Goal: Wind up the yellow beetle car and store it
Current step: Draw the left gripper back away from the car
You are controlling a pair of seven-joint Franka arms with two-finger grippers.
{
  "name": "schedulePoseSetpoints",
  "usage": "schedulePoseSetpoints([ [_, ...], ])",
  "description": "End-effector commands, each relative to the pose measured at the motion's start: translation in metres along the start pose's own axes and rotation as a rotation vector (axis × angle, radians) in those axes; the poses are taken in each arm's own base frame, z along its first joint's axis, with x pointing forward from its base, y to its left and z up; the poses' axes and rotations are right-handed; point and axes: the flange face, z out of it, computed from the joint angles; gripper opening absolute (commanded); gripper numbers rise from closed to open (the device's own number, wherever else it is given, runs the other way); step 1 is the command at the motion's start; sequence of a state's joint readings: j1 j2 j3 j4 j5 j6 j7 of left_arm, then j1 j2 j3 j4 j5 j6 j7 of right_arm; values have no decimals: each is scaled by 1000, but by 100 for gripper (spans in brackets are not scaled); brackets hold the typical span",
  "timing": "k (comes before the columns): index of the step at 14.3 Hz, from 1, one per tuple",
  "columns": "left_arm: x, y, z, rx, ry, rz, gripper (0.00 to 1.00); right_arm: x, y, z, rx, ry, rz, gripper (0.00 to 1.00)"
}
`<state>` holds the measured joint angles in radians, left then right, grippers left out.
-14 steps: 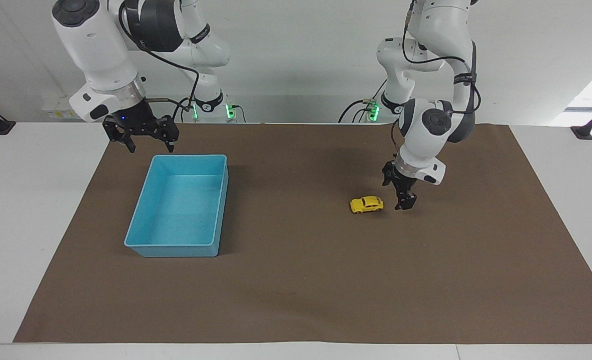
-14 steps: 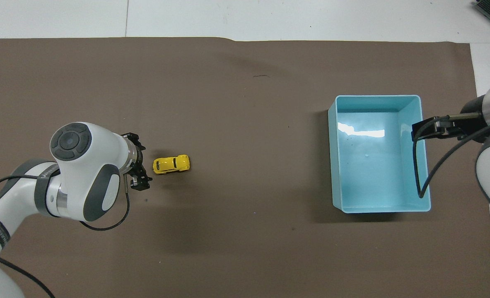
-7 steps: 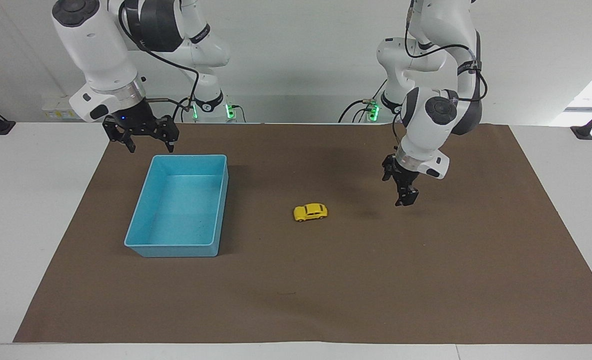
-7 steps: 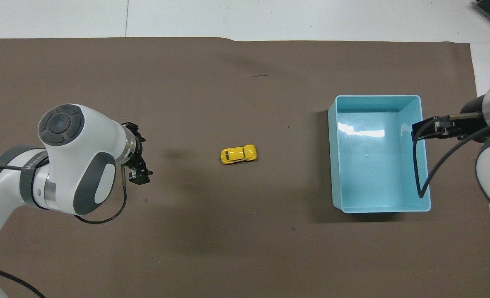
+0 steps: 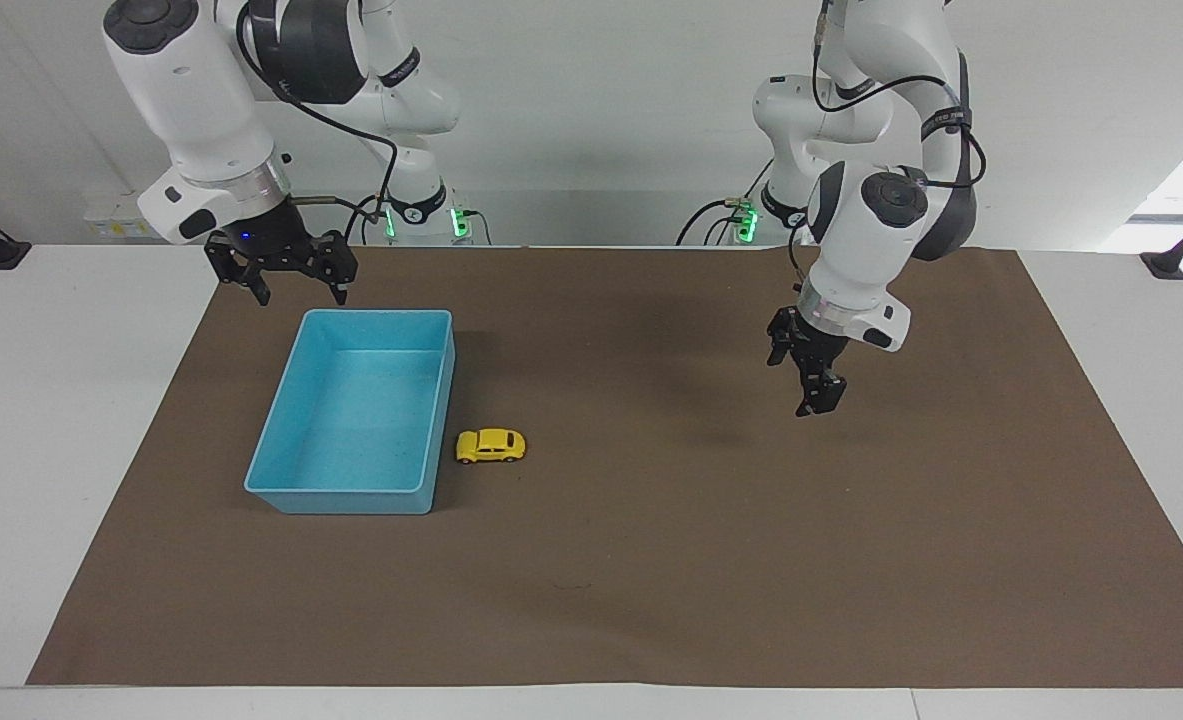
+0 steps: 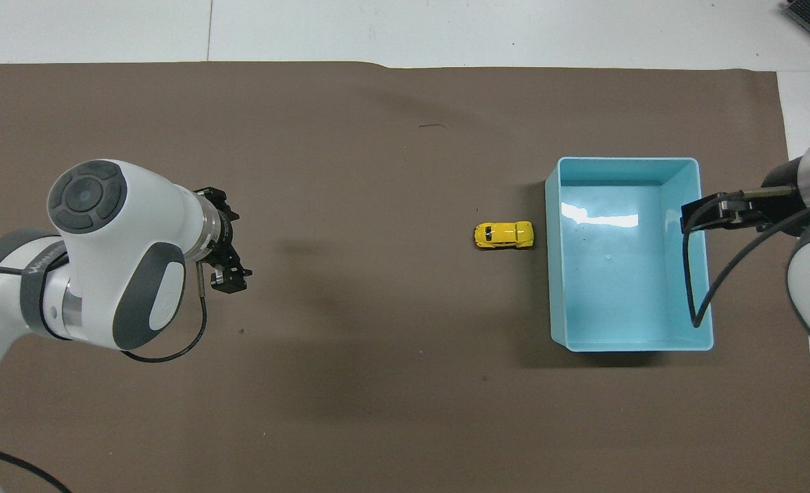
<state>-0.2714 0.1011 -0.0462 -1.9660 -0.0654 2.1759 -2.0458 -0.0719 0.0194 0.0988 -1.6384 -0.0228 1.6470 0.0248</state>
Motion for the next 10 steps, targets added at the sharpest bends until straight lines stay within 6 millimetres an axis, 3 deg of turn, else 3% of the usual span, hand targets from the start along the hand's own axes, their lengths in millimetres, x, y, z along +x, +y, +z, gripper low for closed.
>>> schedulePoseSetpoints([
  [1, 3, 3, -27, -23, -7, 24, 100, -5, -1, -2, 1, 12, 10, 100],
  [4, 0, 7, -42, -36, -14, 77, 100, -2, -7, 2, -10, 9, 27, 100],
  [6, -2, 10, -51, -53, -21, 110, 100, -1, -23, 6, -14, 4, 92, 100],
  [10, -6, 18, -78, -75, -26, 274, 100, -1, -54, 8, -6, 3, 384, 100],
])
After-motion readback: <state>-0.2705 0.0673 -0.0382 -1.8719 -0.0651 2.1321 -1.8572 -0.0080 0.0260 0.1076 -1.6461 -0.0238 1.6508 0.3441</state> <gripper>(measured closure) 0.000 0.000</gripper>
